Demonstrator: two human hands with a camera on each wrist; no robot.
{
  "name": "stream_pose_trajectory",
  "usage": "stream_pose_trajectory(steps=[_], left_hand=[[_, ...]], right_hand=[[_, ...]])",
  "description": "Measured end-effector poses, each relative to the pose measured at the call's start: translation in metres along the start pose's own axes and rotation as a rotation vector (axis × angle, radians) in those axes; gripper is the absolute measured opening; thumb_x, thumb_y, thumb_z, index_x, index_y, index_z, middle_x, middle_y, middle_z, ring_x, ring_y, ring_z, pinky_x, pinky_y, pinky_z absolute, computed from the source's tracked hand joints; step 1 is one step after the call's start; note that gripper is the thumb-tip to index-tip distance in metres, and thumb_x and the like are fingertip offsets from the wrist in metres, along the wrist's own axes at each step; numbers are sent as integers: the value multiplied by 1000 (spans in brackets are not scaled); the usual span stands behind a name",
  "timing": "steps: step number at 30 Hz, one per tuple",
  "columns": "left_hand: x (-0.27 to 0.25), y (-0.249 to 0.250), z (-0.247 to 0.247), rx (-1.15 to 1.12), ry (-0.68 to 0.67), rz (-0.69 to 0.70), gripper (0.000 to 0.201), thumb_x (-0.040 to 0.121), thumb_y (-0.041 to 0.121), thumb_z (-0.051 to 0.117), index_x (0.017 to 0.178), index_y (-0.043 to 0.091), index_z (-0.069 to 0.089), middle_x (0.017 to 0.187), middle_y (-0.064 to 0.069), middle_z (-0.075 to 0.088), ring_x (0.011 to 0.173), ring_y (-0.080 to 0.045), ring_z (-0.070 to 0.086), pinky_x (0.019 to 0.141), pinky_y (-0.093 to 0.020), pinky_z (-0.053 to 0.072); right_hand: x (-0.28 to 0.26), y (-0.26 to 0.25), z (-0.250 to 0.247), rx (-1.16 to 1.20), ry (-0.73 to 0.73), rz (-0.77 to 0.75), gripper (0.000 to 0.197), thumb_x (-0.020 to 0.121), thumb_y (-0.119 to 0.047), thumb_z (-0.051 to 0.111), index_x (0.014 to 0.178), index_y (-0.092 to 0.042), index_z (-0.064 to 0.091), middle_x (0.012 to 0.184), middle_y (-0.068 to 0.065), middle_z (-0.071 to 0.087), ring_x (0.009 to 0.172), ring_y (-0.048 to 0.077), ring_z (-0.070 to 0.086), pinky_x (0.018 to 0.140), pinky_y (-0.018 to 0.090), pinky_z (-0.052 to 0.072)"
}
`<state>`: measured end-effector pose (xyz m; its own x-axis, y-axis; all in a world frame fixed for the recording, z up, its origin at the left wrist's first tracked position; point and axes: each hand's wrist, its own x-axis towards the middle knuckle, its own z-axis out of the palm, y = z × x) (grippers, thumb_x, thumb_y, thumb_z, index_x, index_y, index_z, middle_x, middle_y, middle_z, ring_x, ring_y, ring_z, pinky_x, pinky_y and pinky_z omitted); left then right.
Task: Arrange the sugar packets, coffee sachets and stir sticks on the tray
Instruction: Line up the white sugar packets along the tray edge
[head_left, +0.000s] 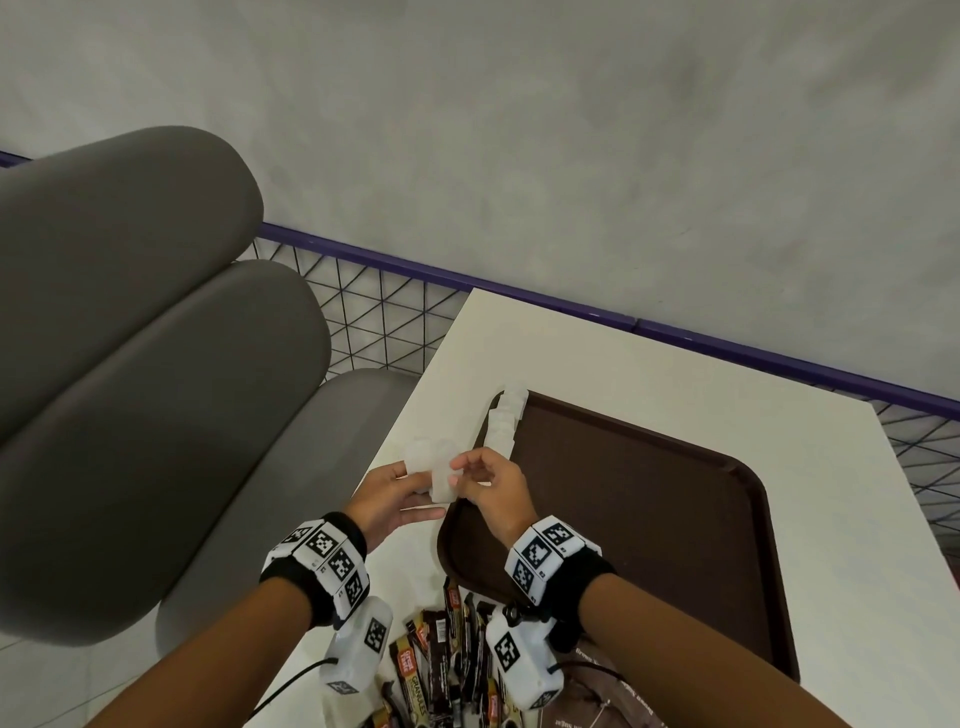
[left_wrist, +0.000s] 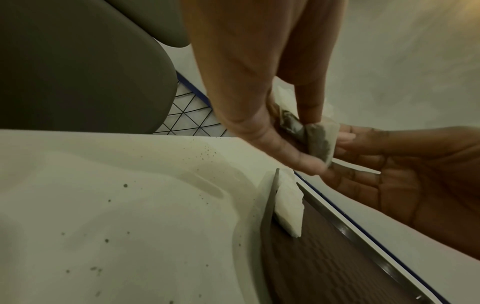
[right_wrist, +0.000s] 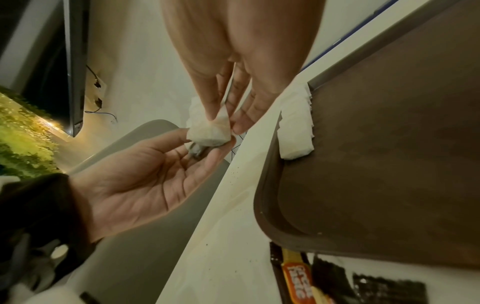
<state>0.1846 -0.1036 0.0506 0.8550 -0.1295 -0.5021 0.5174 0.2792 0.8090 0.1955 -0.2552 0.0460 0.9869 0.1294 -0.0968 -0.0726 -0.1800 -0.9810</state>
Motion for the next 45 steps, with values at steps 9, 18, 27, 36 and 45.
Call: stream_pose_trajectory(steps=[9, 18, 27, 36, 45], left_hand=[[8, -1, 0, -54, 24, -49, 14, 90, 8, 58, 101, 0, 60, 92, -17, 72, 78, -26, 72, 62, -32, 59], [16, -4, -19, -42, 113, -49, 27, 94, 10, 52, 114, -7, 58, 109, -16, 66, 97, -26, 65, 60, -32, 59], [20, -7, -25, -6, 128, -21, 21, 93, 8, 52, 111, 3, 63, 108, -2, 68, 99, -17, 58, 68, -31, 59], [16, -5, -21, 22, 141, 37, 15, 88, 2, 59, 75, 7, 55, 93, -14, 66, 88, -23, 64, 69, -30, 59], [8, -4, -11, 103, 113, 53, 23, 86, 5, 63, 70, 11, 47, 92, -15, 67, 85, -21, 66, 65, -28, 58]], right_hand=[[8, 15, -13, 81, 128, 137, 32, 75, 11, 61, 74, -21, 59, 76, -3, 54, 75, 14, 54, 68, 23, 50], [16, 44, -19, -317, 124, 247, 38, 77, 8, 61, 68, -28, 52, 86, 5, 54, 72, 14, 51, 64, 15, 45], [19, 43, -11, -600, 87, 241, 16, 82, -1, 61, 95, -10, 63, 96, 3, 43, 83, 15, 47, 70, 21, 39], [16, 35, -16, -669, 45, 228, 16, 85, -14, 63, 101, -14, 64, 103, -1, 33, 96, 19, 48, 82, 22, 42], [7, 5, -11, -299, -17, 22, 16, 82, 1, 57, 82, -15, 55, 95, 1, 55, 80, 11, 50, 68, 5, 38]])
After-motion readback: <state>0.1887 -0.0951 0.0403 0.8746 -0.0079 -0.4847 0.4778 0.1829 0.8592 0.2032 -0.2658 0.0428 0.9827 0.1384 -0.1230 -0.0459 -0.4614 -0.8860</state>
